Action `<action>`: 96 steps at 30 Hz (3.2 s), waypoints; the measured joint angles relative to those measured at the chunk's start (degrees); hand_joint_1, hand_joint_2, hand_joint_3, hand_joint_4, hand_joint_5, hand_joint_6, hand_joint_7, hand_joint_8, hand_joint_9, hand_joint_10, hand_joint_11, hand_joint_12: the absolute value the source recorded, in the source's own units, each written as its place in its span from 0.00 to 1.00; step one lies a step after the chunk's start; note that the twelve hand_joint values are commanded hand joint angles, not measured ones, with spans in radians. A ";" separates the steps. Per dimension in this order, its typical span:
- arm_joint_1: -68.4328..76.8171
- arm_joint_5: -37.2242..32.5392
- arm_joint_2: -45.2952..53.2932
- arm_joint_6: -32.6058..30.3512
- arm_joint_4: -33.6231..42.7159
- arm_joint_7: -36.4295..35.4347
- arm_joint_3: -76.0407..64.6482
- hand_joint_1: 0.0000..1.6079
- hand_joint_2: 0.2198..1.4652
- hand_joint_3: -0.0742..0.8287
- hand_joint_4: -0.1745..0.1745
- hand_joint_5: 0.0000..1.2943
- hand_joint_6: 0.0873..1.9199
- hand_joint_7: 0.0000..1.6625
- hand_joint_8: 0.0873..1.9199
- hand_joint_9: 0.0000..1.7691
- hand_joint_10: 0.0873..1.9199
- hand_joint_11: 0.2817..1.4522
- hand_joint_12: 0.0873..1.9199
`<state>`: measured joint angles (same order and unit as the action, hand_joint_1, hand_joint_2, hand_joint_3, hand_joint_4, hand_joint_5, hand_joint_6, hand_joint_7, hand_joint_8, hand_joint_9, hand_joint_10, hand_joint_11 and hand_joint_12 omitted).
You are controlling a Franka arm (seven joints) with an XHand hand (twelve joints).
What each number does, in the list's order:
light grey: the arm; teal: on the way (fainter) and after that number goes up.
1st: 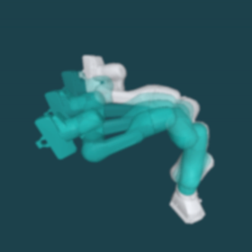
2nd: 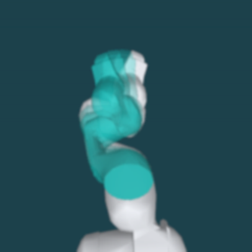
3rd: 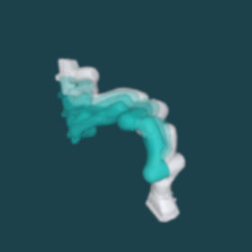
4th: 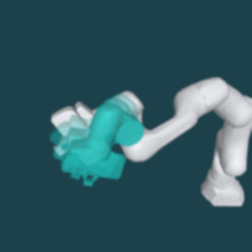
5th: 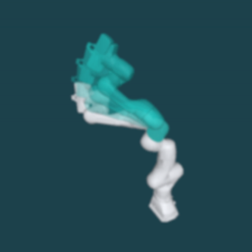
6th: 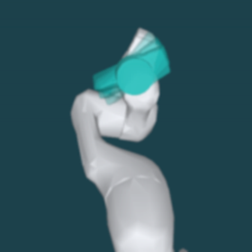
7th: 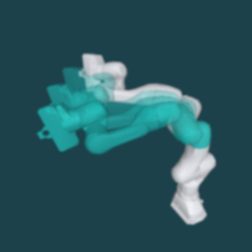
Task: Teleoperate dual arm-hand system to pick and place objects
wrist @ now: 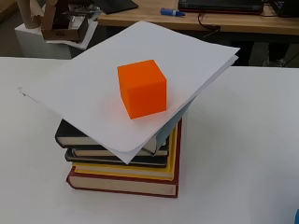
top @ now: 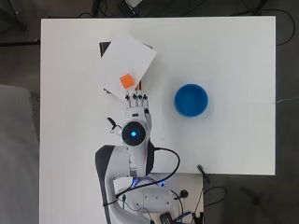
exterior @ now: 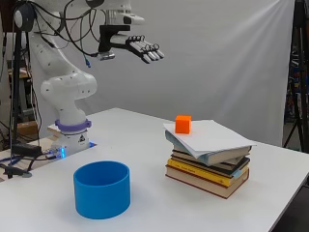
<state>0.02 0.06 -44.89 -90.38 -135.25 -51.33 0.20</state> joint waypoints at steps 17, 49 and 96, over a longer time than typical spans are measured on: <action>1.02 -7.66 12.16 -10.24 1.66 1.71 2.78 0.00 0.52 0.08 0.68 0.11 0.00 0.19 0.00 0.24 0.00 0.19 0.00; 0.43 -16.52 32.96 -30.80 -2.26 -4.71 -0.24 0.39 0.70 0.08 0.69 0.54 0.16 0.48 0.17 0.55 0.01 0.43 0.00; -4.43 -8.68 26.40 -23.42 3.05 -14.54 -31.03 0.58 0.79 0.08 1.00 0.60 0.65 0.73 1.00 0.85 1.00 0.75 0.95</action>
<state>-4.41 -8.62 -18.48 -113.80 -132.20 -65.87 -30.83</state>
